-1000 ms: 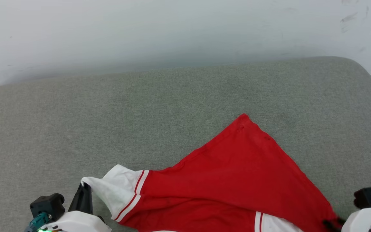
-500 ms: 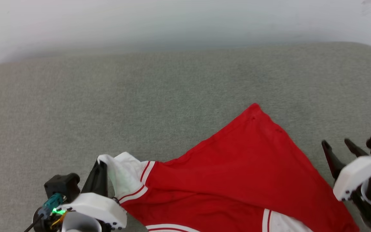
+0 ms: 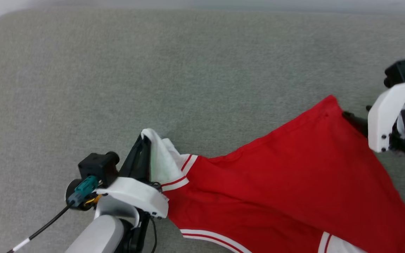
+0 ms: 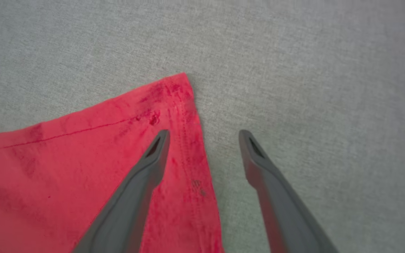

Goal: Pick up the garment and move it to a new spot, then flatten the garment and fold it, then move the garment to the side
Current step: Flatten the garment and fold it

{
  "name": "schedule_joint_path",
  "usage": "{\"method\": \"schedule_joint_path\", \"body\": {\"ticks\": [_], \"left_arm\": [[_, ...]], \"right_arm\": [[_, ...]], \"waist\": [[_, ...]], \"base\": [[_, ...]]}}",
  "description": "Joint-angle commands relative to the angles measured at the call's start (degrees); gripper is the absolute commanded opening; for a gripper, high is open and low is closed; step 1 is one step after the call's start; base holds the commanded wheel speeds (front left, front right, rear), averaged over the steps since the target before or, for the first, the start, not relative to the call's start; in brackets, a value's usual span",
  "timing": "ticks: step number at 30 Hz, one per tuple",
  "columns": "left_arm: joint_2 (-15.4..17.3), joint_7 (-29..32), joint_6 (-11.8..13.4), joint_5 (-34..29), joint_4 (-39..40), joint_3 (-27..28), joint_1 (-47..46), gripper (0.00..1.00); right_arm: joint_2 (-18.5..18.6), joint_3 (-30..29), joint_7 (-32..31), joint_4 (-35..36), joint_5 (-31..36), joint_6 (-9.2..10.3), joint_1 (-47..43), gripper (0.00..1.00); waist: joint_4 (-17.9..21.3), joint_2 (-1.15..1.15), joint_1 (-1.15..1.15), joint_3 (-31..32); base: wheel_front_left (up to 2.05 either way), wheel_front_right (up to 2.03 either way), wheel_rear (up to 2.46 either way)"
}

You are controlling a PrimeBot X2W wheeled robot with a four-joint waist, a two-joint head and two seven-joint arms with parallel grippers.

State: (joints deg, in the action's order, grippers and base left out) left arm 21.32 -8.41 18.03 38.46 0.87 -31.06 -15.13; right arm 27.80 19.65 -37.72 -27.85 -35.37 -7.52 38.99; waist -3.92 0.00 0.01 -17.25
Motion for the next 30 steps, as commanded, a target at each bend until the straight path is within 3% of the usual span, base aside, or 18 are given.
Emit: {"method": "schedule_joint_path", "body": {"ticks": [1, 9, 10, 11, 12, 19, 30], "left_arm": [[-0.61, -0.43, -0.43, -0.42, -0.45, -0.31, -1.59, 0.0], [-3.13, -1.62, -2.31, -0.7, -3.19, -1.57, -5.6, 0.0], [-3.26, -1.85, -2.44, -0.58, -3.52, -1.61, -5.72, 0.0], [-3.37, -1.98, -2.71, -0.46, -3.86, -1.6, -5.87, 0.0], [-3.44, -2.13, -2.85, -0.38, -4.19, -1.61, -6.02, 0.0], [-3.25, -2.93, -3.82, 0.52, -6.82, -1.15, -5.5, 0.0], [1.12, -0.67, -3.38, 2.07, -7.8, 1.66, -5.87, 0.0]], "right_arm": [[0.47, 1.18, -1.65, -0.19, -0.24, 0.06, 2.17, 1.0], [-0.53, 6.74, -8.22, -5.45, -3.3, 0.05, 4.88, 1.0], [-0.77, 7.22, -8.82, -6.3, -3.8, 0.04, 4.75, 0.91], [-0.89, 7.91, -9.4, -6.85, -4.14, 0.04, 4.65, 0.36], [-0.87, 8.42, -9.62, -7.17, -4.46, 0.04, 4.56, 0.0], [0.09, 10.22, -6.84, -7.03, -6.54, 0.04, 5.44, 0.0], [0.75, 11.59, 3.73, -7.3, -6.35, 0.06, 5.03, 0.0]], "waist": [[-2.61, 0.0, -0.01, -2.9], [-4.85, 0.0, -0.01, -6.02], [-4.94, 0.0, -0.01, -6.13], [-5.04, 0.0, -0.01, -6.25], [-5.12, 0.0, -0.01, -6.33], [-4.51, 0.0, -0.01, -4.33], [-0.08, 0.0, -0.01, 5.1]], "base": [[0.0, 0.0, 0.0], [0.0, 0.0, 0.0], [0.0, 0.0, 0.0], [0.0, 0.0, 0.0], [0.0, 0.0, 0.0], [0.0, 0.0, 0.0], [0.0, 0.0, 0.0]]}}
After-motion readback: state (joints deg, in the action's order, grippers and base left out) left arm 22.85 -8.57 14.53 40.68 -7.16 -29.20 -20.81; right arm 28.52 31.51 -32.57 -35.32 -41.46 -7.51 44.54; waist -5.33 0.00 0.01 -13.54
